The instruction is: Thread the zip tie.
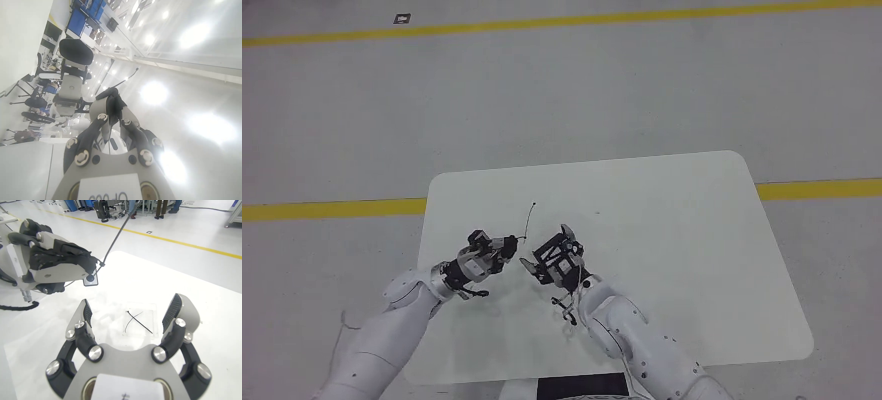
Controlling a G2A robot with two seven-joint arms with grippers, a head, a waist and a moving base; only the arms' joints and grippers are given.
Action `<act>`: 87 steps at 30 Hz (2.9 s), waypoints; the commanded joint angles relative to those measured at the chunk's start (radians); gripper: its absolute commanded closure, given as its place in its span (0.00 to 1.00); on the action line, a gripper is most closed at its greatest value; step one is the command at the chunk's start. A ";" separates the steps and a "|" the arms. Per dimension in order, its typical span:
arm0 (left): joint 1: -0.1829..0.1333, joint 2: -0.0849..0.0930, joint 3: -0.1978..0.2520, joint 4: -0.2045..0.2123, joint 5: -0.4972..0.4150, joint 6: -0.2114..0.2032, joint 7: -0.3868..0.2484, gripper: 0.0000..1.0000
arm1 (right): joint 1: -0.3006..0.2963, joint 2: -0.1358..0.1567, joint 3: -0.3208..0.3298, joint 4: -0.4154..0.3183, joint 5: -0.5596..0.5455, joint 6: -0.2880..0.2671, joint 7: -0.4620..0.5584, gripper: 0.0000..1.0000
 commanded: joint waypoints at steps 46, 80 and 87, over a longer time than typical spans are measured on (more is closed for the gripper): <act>0.006 -0.010 0.004 0.005 -0.050 -0.018 0.009 1.00 | -0.041 -0.031 -0.039 -0.051 0.142 0.065 -0.064 0.76; 0.006 -0.010 0.004 0.005 -0.050 -0.018 0.009 1.00 | -0.039 -0.035 -0.047 -0.079 0.128 0.064 -0.051 1.00; 0.006 -0.010 0.004 0.005 -0.050 -0.018 0.009 1.00 | -0.041 -0.033 -0.042 -0.080 0.115 0.066 -0.044 1.00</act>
